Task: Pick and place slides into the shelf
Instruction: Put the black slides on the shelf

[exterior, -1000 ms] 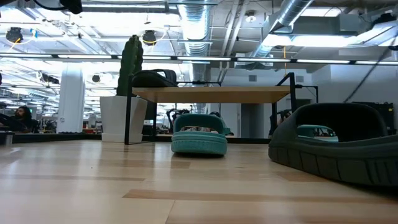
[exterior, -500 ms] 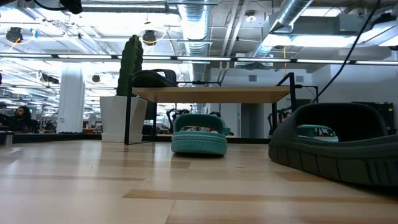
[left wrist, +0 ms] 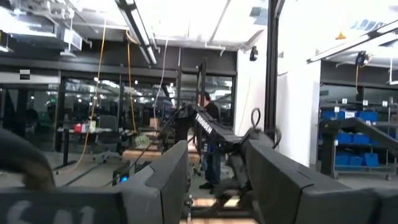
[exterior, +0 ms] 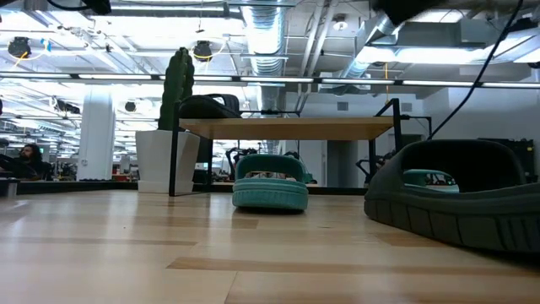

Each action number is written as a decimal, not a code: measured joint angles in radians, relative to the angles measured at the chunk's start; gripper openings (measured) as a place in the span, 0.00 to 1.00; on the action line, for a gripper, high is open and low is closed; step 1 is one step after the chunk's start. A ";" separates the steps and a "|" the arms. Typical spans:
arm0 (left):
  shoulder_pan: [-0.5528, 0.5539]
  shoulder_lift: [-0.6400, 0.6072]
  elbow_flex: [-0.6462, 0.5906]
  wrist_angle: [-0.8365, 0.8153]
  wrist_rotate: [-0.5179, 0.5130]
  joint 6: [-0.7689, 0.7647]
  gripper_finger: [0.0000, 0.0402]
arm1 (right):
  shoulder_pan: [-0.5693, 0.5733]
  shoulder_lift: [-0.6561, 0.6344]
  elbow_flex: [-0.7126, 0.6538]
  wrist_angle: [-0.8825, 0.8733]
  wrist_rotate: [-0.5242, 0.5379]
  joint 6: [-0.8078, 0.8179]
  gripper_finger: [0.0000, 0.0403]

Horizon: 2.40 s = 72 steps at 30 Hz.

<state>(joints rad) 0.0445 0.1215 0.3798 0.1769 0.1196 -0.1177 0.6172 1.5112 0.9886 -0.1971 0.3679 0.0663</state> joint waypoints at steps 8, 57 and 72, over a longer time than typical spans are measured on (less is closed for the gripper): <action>0.000 0.000 0.000 0.055 0.000 0.028 0.38 | -0.045 -0.039 0.000 -0.212 -0.003 0.473 0.00; 0.000 0.005 0.000 0.030 -0.015 0.136 0.38 | 0.019 0.414 0.349 -1.010 -0.386 1.471 0.00; 0.000 0.005 0.000 0.022 -0.015 0.134 0.38 | 0.023 0.413 0.411 -1.264 -0.307 1.519 0.00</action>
<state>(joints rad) 0.0444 0.1268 0.3798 0.1990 0.1047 0.0166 0.6406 1.9244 1.3992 -1.4612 0.0611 1.5855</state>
